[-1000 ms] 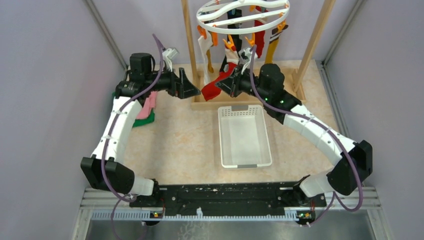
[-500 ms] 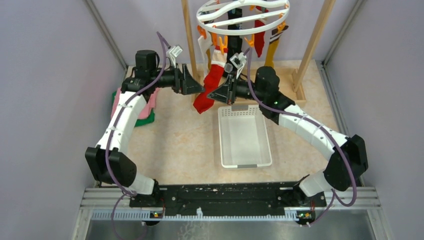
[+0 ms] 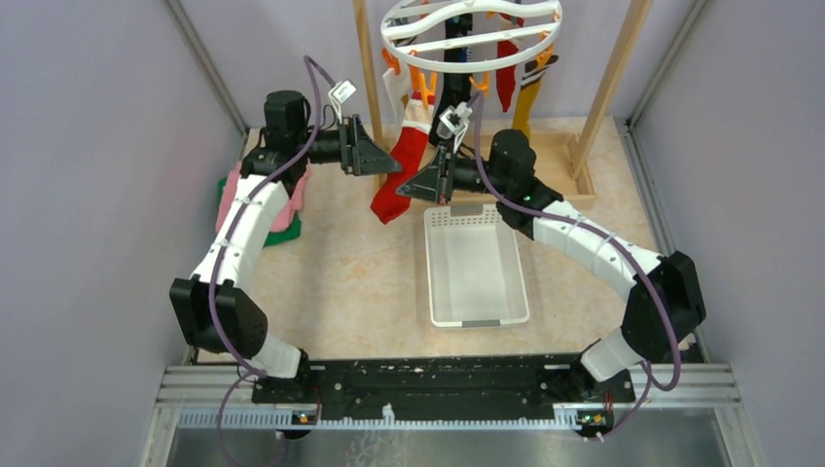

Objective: Remove the socks clipped to the hanger

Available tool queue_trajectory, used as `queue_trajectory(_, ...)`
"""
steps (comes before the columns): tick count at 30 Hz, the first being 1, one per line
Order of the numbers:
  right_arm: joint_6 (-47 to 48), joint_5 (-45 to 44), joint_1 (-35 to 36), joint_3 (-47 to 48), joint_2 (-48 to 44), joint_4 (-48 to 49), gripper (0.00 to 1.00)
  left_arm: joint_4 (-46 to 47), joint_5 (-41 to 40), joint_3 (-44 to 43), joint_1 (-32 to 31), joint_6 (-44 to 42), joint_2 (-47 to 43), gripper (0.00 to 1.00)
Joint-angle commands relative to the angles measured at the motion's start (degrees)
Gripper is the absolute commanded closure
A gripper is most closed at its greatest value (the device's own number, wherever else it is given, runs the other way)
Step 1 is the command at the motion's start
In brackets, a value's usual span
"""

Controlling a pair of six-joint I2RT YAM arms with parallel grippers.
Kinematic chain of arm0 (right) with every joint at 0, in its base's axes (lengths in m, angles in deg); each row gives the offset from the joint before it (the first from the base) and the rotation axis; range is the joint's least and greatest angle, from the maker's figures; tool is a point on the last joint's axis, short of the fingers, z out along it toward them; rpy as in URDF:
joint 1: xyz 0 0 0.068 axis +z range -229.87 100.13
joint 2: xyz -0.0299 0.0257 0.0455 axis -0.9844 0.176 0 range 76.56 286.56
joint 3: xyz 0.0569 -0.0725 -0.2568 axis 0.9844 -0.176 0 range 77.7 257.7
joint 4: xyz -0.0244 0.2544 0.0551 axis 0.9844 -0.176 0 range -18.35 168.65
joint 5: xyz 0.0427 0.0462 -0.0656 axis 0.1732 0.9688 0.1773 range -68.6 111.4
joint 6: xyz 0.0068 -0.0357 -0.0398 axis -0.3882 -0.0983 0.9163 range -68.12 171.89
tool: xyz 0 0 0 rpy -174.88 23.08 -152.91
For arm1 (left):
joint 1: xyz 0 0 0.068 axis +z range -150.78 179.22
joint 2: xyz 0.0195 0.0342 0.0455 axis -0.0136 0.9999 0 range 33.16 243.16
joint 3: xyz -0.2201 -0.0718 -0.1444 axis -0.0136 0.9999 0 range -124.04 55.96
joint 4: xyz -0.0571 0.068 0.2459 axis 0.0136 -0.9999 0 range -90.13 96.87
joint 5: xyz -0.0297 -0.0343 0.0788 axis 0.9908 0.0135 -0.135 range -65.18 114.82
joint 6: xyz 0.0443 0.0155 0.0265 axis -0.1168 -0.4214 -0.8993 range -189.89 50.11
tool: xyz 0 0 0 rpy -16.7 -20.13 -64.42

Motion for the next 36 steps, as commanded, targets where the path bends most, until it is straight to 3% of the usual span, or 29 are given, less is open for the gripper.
queue_trajectory(1, -0.7, 1.7, -0.1, 2.6, 0.7, 1.7, 1.0, 5.5, 3.9, 0.4, -0.3, 2.9, 0.8, 0.31)
queue_trajectory(4, 0.3, 0.5, -0.1, 2.8, 0.9, 0.0, 0.98, 7.5, 2.6, 1.4, -0.4, 3.4, -0.6, 0.49)
queue_trajectory(12, 3.9, -4.8, -0.1, 5.9, -0.4, -7.1, 0.65, 7.0, -5.1, 2.1, -0.7, 1.7, -3.1, 0.96)
queue_trajectory(14, 5.6, -7.3, 0.0, 7.3, -1.4, -10.3, 0.44, 7.0, -7.0, 2.0, -0.8, 1.7, -3.3, 1.0)
queue_trajectory(16, 7.2, -11.0, -0.2, 8.9, -3.4, -14.0, 0.08, 6.8, -8.5, 2.1, -1.0, 1.5, -3.6, 1.0)
queue_trajectory(17, 7.9, -13.2, -0.3, 9.5, -4.3, -15.5, 0.02, 6.8, -9.2, 2.1, -1.2, 1.3, -3.8, 1.0)
queue_trajectory(23, 9.8, -23.3, -0.8, 14.6, -7.4, -20.8, 0.01, 6.2, -11.5, 1.6, -3.0, 0.4, -3.9, 1.0)
queue_trajectory(36, 15.9, -36.8, -0.9, 35.6, 1.8, -36.3, 0.04, 5.0, -13.0, 1.3, -6.3, -1.6, -4.5, 1.0)
